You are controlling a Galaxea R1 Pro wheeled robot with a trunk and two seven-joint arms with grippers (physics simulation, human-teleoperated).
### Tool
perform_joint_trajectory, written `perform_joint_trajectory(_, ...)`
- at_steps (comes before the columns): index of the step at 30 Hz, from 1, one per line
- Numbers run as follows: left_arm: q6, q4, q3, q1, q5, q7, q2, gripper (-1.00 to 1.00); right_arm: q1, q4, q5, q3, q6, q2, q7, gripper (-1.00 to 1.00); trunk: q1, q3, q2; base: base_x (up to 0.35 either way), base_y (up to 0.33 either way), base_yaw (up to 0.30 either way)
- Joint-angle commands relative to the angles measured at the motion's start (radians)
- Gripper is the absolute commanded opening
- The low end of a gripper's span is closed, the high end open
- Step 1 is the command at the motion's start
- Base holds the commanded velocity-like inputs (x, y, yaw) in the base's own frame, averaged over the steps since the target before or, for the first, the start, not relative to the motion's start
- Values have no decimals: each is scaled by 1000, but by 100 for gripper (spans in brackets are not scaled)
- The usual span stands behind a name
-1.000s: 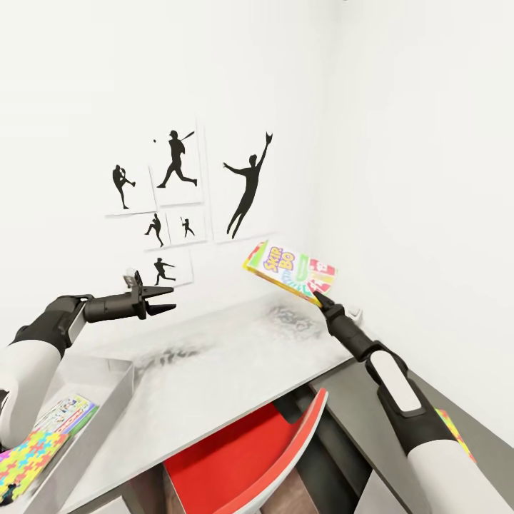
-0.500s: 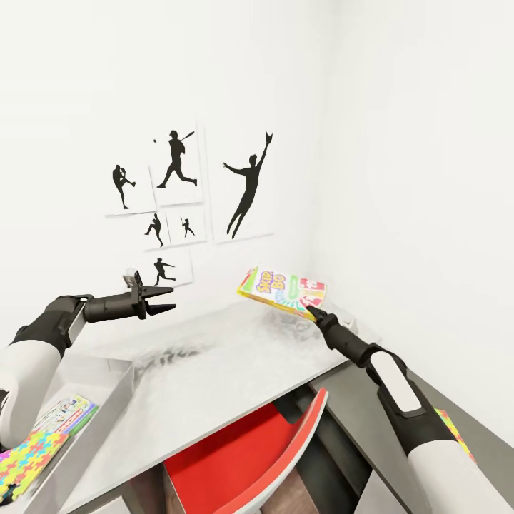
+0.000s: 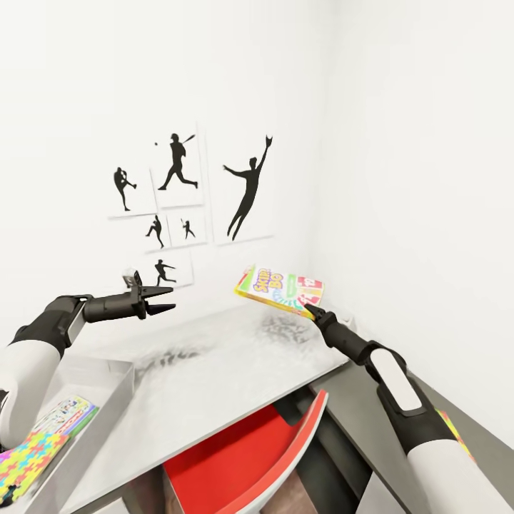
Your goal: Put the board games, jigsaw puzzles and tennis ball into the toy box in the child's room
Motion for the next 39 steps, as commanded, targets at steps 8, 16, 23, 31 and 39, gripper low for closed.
perform_joint_trajectory(8,8,0,0,-1,-2,-4,-1,100,-1,-17,1,1,1,-1,1,-100,1,11,-2,0,0,78)
perform_joint_trajectory(16,8,0,1,-1,-2,-4,2,100,-1,-13,1,3,3,-1,1,-100,1,15,-2,0,6,45)
perform_joint_trajectory(23,8,0,1,-1,-2,-4,3,100,-1,-13,2,0,1,0,1,-100,1,15,-2,0,29,1)
perform_joint_trajectory(31,8,0,1,-1,-2,-4,2,100,-1,-12,4,0,0,1,0,-100,1,15,-2,0,77,79)
perform_joint_trajectory(39,8,0,1,-1,-2,-4,3,100,-1,-9,4,7,0,1,0,-100,1,12,-2,0,16,250)
